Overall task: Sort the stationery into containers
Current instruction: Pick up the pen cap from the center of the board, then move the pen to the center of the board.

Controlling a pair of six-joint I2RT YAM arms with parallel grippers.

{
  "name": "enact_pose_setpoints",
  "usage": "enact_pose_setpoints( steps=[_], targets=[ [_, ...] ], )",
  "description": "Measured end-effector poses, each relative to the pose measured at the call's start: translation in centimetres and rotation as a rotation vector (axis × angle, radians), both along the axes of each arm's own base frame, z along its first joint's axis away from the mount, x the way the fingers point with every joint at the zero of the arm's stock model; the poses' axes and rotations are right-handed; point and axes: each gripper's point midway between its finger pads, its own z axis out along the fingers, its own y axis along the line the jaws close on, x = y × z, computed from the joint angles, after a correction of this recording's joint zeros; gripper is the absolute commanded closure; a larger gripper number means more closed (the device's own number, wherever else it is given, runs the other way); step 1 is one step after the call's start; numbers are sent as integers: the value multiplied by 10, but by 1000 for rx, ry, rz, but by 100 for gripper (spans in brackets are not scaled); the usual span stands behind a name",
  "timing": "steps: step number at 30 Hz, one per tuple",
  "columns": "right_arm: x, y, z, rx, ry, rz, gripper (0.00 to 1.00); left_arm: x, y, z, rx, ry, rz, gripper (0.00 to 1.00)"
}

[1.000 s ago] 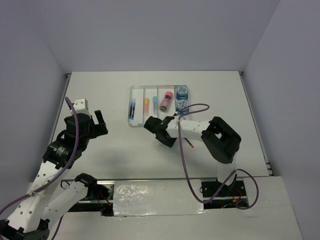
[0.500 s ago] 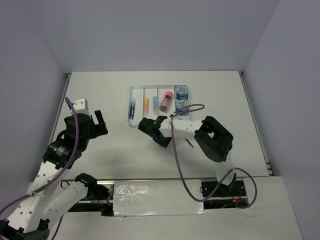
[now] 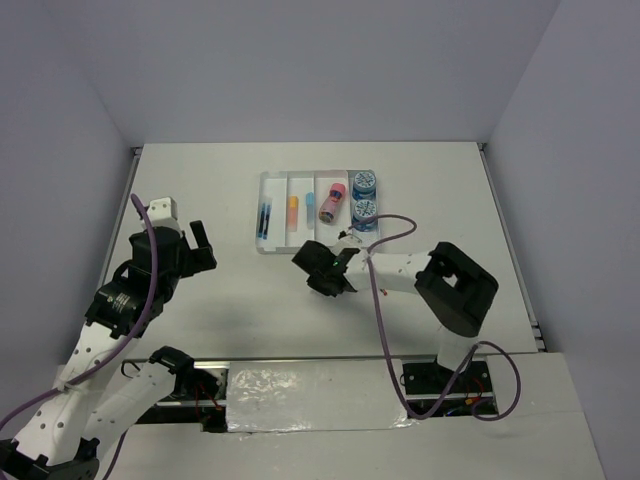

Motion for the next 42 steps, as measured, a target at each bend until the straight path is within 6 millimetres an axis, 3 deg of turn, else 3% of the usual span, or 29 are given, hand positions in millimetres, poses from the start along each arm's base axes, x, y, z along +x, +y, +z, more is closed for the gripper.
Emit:
enact_pose_setpoints(
  steps=[2,6,9,12,14,16,20,25,27,28,31,36,42],
  targets=[
    [-2,-2,3,31,-20,60,100,0,-3,0,-5,2,-14,1],
    [-9,-38,15,3,-53,137,100,2,-9,-2,-7,11,-49,1],
    [-8,-69,58,37,-156,162,100,3,-12,-8,-22,48,-43,1],
    [2,-111,128,110,-335,124,100,13,-32,-20,-91,117,-49,3],
    [8,-149,164,111,-423,56,100,16,-58,-31,-139,157,-61,3],
    [9,-195,190,43,-462,-32,100,10,-101,-42,-175,199,-112,4],
    [0,-246,234,-80,-501,-106,100,-5,-200,-49,-241,244,-175,4],
    [-21,-269,253,-142,-507,-110,100,11,-315,-54,-326,291,-68,7],
    [-32,-273,254,-145,-507,-110,100,18,-349,-65,-367,300,-9,10],
    [-37,-275,255,-144,-512,-112,100,19,-360,-75,-368,312,16,16],
    [-52,-282,257,-139,-533,-116,100,18,-382,-102,-344,344,70,21],
    [-65,-286,260,-136,-554,-107,100,29,-422,-128,-334,366,113,24],
    [-70,-285,257,-139,-551,-70,100,30,-422,-164,-265,393,151,33]
  ],
)
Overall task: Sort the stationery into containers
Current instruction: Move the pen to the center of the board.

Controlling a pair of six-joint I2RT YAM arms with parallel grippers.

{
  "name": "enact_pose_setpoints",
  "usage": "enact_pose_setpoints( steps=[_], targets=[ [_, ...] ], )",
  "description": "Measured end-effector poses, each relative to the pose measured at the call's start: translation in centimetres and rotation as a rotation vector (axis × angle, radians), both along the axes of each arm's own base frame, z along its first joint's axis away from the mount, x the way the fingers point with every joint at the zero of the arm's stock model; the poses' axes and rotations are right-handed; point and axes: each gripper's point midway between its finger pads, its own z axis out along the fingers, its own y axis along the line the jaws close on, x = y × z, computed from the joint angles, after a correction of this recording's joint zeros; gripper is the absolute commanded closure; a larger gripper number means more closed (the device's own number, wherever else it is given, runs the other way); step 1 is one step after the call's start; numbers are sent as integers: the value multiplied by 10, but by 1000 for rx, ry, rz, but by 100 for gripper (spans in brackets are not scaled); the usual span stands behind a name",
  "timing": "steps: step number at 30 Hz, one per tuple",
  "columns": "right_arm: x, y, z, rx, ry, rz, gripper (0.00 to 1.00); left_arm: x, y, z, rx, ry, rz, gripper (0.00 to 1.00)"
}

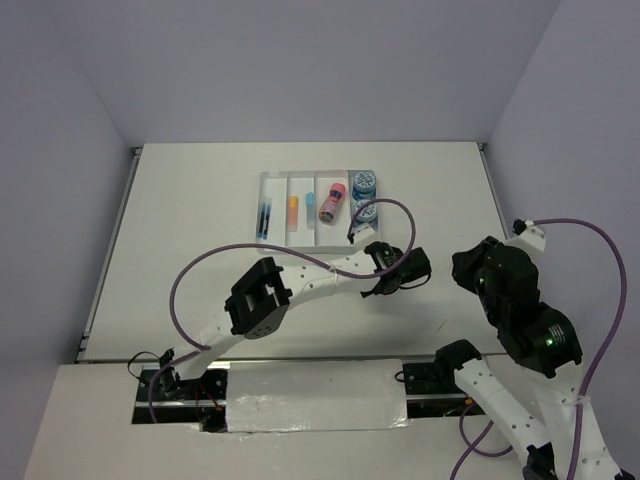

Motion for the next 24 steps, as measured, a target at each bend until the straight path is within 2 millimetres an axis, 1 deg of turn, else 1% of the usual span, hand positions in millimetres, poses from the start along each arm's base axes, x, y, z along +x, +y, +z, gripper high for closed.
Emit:
enact_pose_setpoints(
  steps=[4,10,12,13,15,16,17,21,24],
  targets=[
    [-5,-1,-1,-8,-9,11,100,4,5,-19,44,17,9,33],
    [-10,-4,0,-16,-22,14,100,14,11,-38,93,25,4,34],
    [-11,-5,1,-21,-26,14,100,18,11,-37,90,26,4,41],
    [-12,-6,1,-24,-28,15,100,18,12,-38,94,26,-1,50],
    [-13,-7,1,-28,-29,17,100,21,13,-39,96,27,-1,54],
    [-13,-7,1,-30,-29,18,100,22,13,-39,98,27,-1,59],
    [-13,-7,1,-30,-29,18,100,22,14,-39,97,29,0,65],
    [-14,-7,1,-29,-28,19,100,21,15,-42,113,36,-19,68],
    [-14,-6,1,-27,-29,22,100,20,16,-43,126,38,-39,67]
  ],
)
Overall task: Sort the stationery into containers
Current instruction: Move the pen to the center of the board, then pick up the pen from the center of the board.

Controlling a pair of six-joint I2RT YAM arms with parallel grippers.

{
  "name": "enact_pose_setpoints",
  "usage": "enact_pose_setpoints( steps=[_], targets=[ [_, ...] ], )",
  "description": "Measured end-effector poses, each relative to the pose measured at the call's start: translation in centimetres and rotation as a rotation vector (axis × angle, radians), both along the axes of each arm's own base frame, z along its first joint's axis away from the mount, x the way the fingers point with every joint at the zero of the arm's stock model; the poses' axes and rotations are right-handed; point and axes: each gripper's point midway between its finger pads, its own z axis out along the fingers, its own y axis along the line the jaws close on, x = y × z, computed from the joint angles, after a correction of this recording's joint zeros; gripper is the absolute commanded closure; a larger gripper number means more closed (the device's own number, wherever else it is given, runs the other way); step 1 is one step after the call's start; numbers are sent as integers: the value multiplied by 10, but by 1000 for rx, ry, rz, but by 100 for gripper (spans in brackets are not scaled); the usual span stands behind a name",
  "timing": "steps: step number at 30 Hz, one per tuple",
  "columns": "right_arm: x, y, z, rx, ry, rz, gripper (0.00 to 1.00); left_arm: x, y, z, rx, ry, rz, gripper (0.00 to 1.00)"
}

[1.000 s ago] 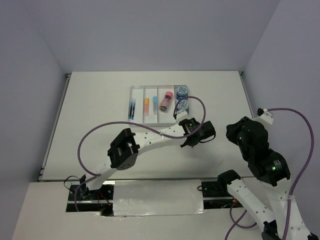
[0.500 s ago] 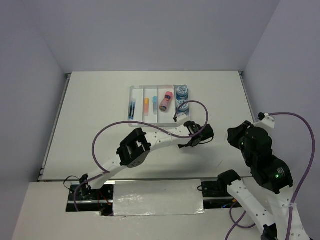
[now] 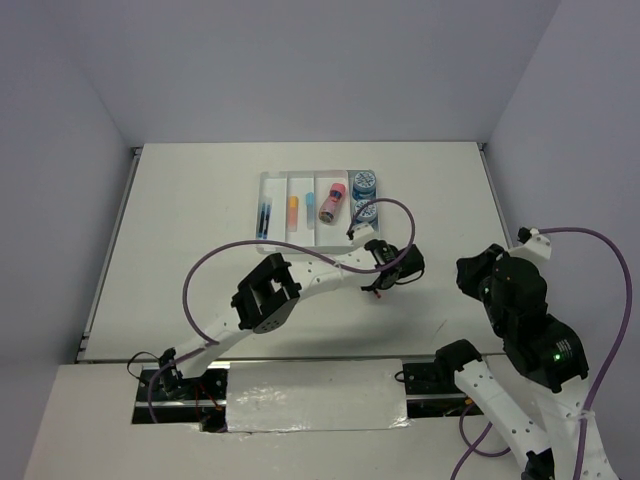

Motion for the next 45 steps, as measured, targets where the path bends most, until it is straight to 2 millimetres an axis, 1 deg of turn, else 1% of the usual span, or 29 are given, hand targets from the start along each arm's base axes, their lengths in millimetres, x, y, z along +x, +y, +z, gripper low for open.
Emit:
enact_pose_setpoints(
  steps=[4,5,10,13,16,19,22,23,27,32,35,36,39,44,45],
  targets=[
    [-2,1,1,7,-7,10,100,-7,7,-1,11,13,-69,59],
    [-2,2,1,12,-10,15,100,-10,12,-1,5,14,-92,60],
    [-4,7,2,29,-19,43,100,-49,67,-3,70,101,-252,62],
    [-1,14,-5,39,-6,71,100,-70,92,-4,101,154,-359,63],
    [1,21,-14,51,15,99,100,-84,105,-5,107,195,-447,66],
    [2,27,-19,61,31,125,100,-91,107,-7,100,211,-516,67],
    [2,30,-19,68,31,140,100,-92,107,-8,84,208,-551,70],
    [2,31,-19,69,30,142,100,-90,110,-9,69,201,-545,70],
    [3,33,-17,74,23,154,100,-87,114,-8,21,186,-528,58],
    [5,38,-14,86,12,175,100,-78,115,-9,25,192,-507,57],
    [6,40,-15,90,12,183,100,-75,115,-13,56,208,-505,58],
    [5,40,-15,90,13,185,100,-73,114,-14,68,209,-504,61],
    [5,40,-15,87,13,187,100,-69,116,-17,101,207,-491,63],
    [5,41,-15,87,12,192,100,-64,117,-18,111,193,-478,63],
    [5,41,-15,88,12,194,100,-64,118,-18,112,192,-478,67]
  ],
)
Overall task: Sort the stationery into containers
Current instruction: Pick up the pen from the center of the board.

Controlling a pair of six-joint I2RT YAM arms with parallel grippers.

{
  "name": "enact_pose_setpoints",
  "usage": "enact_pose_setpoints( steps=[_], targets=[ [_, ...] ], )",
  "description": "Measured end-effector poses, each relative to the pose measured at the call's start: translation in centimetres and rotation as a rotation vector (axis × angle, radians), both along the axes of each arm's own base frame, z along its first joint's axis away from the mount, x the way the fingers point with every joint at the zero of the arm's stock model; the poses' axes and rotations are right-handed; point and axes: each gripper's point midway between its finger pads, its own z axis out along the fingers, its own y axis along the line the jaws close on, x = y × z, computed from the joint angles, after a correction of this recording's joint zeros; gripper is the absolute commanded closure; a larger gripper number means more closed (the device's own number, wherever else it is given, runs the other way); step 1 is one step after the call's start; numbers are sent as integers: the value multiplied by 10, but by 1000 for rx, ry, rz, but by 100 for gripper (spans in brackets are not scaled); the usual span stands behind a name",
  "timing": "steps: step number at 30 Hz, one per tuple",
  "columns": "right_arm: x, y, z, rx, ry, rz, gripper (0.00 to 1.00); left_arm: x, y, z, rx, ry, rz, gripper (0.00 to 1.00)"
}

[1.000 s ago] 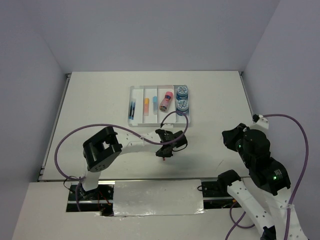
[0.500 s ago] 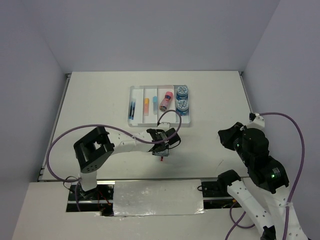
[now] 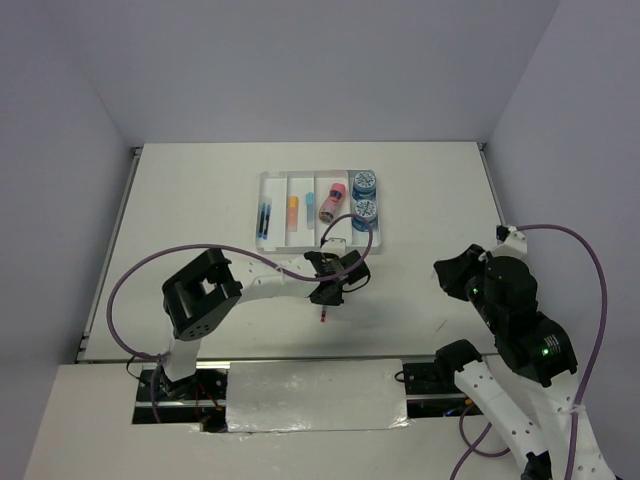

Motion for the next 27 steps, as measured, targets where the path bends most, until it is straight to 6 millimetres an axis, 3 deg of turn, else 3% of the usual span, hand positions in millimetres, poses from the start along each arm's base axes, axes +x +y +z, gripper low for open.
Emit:
enact_pose_setpoints(
  steps=[2,6,11,15,19,21,25,27],
  targets=[
    [0,1,0,4,1,8,100,0,1,-1,1,-3,1,73],
    [-1,6,1,14,1,33,100,0,2,-5,-2,-9,-1,100],
    [0,20,2,36,-13,108,100,-1,3,-1,-63,-36,-4,100],
    [7,46,-4,86,-46,229,100,-7,0,15,-185,-62,-58,100],
    [20,76,-12,160,-95,354,100,-41,25,26,-265,-36,-184,100],
    [28,91,-11,221,-146,400,100,-52,22,50,-390,-88,-270,100],
    [38,110,9,355,-290,448,100,-65,-2,133,-757,-297,-441,100],
    [38,118,26,407,-364,472,100,-69,-8,166,-879,-382,-485,100]
  ],
)
